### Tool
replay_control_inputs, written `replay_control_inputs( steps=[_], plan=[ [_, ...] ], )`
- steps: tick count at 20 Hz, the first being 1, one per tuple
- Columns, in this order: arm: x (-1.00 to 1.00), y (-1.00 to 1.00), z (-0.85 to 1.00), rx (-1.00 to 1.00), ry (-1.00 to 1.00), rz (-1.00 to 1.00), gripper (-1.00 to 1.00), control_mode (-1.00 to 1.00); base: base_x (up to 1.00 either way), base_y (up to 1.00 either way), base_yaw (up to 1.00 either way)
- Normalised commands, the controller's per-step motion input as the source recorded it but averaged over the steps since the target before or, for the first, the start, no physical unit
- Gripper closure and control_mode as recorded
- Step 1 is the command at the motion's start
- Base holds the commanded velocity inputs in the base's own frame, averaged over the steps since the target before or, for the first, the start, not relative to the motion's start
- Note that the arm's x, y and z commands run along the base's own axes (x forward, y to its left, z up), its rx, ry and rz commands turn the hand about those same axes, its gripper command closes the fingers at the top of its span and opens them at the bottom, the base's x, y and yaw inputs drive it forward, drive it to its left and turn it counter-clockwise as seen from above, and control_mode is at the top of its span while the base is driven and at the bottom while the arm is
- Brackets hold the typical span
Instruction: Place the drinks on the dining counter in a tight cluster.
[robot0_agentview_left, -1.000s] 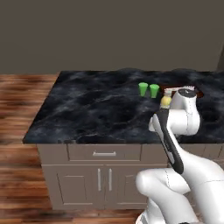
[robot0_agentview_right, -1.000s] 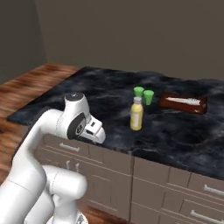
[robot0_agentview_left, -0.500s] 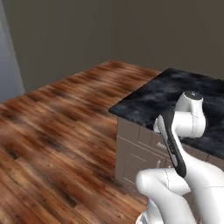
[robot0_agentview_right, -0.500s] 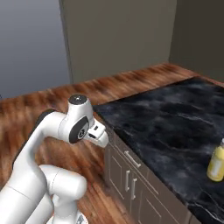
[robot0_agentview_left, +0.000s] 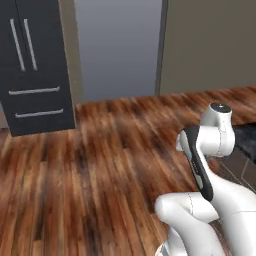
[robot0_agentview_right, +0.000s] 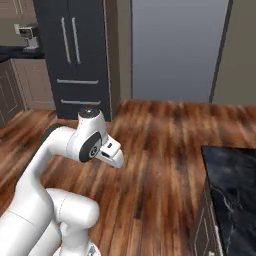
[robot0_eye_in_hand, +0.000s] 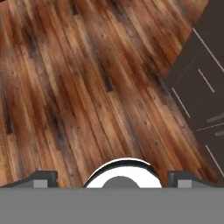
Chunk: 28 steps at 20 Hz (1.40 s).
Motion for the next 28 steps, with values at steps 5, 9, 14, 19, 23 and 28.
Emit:
replay_control_inputs(
  steps=[5,9,14,19,23,28],
  plan=[
    [0.0,0.0,0.0,0.0,0.0,0.0,-1.0,1.0,0.0,0.02,1.0],
    [0.0,0.0,0.0,0.0,0.0,0.0,-1.0,1.0,0.0,0.02,1.0],
    [0.0,0.0,0.0,0.0,0.0,0.0,-1.0,1.0,0.04,0.03,0.96],
    [0.0,0.0,0.0,0.0,0.0,0.0,-1.0,1.0,0.2,0.02,0.85],
    [0.0,0.0,0.0,0.0,0.0,0.0,-1.0,1.0,0.62,-0.01,0.44],
    [0.0,0.0,0.0,0.0,0.0,0.0,-1.0,1.0,0.88,-0.06,0.06]
  ],
)
